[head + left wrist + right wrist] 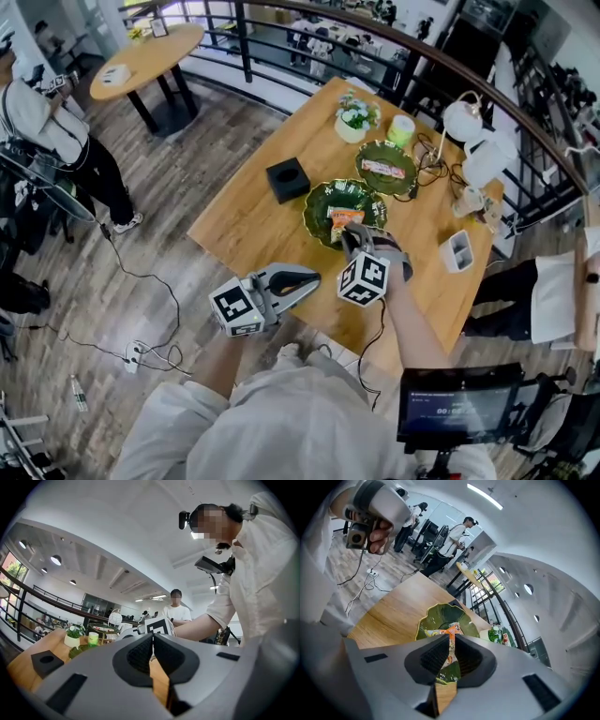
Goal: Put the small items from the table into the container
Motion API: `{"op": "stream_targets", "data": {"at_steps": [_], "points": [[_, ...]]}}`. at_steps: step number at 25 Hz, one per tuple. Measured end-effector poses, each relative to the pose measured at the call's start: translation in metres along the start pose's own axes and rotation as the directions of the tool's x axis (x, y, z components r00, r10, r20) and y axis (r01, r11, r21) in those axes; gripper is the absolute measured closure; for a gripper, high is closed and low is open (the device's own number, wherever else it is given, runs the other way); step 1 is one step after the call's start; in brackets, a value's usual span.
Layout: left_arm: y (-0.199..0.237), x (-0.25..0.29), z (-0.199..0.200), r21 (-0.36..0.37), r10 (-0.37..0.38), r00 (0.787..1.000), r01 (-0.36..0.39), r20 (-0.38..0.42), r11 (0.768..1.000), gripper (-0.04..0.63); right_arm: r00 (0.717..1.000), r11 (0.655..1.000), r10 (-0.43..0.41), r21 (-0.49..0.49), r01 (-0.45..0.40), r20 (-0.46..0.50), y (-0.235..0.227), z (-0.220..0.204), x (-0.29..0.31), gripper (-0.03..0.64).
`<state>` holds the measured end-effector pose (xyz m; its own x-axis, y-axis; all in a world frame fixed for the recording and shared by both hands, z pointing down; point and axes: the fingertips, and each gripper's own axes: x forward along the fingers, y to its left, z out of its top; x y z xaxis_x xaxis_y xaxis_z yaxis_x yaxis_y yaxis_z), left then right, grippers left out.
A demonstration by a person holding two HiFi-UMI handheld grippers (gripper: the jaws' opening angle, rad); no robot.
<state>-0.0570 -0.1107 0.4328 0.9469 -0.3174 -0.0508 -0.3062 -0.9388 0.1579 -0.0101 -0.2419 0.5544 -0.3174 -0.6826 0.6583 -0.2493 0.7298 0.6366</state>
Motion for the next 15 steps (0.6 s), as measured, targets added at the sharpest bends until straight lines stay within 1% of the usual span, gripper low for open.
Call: {"op": "stream_targets", "data": {"at_steps": [2, 4, 5, 7, 9, 11, 13, 15], "points": [[-0.001, 0.005, 0.002, 0.003, -0.013, 1.0, 0.013, 0.002, 1.0, 0.588, 1.0, 0.999, -0.014, 0.039, 0.014, 0.019, -0.004, 0.0, -0.005, 0.598], [-0.001, 0.009, 0.004, 0.006, -0.024, 1.0, 0.024, 0.005, 1.0, 0.588, 0.997, 0.992, -0.045, 0.123, 0.038, 0.061, -0.012, 0.001, -0.016, 0.6], [-0.001, 0.011, 0.005, 0.007, -0.03, 1.0, 0.03, 0.006, 1.0, 0.588, 0.994, 0.982, -0.069, 0.182, 0.052, 0.088, -0.017, 0.001, -0.023, 0.6], [-0.001, 0.016, 0.006, 0.009, -0.044, 0.999, 0.044, 0.007, 0.999, 0.588, 0.981, 0.946, -0.126, 0.315, 0.075, 0.145, -0.025, -0.002, -0.041, 0.6], [-0.002, 0.022, 0.007, 0.013, -0.061, 0.998, 0.061, 0.005, 0.998, 0.588, 0.961, 0.89, -0.184, 0.45, 0.074, 0.207, -0.032, -0.006, -0.064, 0.6], [-0.005, 0.029, 0.008, 0.017, -0.08, 0.997, 0.08, 0.003, 0.997, 0.588, 0.926, 0.815, -0.248, 0.578, 0.042, 0.283, -0.038, -0.008, -0.092, 0.6], [-0.01, 0.038, 0.01, 0.023, -0.1, 0.995, 0.1, 0.001, 0.995, 0.588, 0.878, 0.726, -0.308, 0.687, -0.031, 0.366, -0.042, -0.011, -0.121, 0.6], [-0.015, 0.047, 0.013, 0.032, -0.122, 0.993, 0.121, 0.001, 0.992, 0.588, 0.818, 0.649, -0.348, 0.748, -0.142, 0.457, -0.041, -0.01, -0.149, 0.6]]}}
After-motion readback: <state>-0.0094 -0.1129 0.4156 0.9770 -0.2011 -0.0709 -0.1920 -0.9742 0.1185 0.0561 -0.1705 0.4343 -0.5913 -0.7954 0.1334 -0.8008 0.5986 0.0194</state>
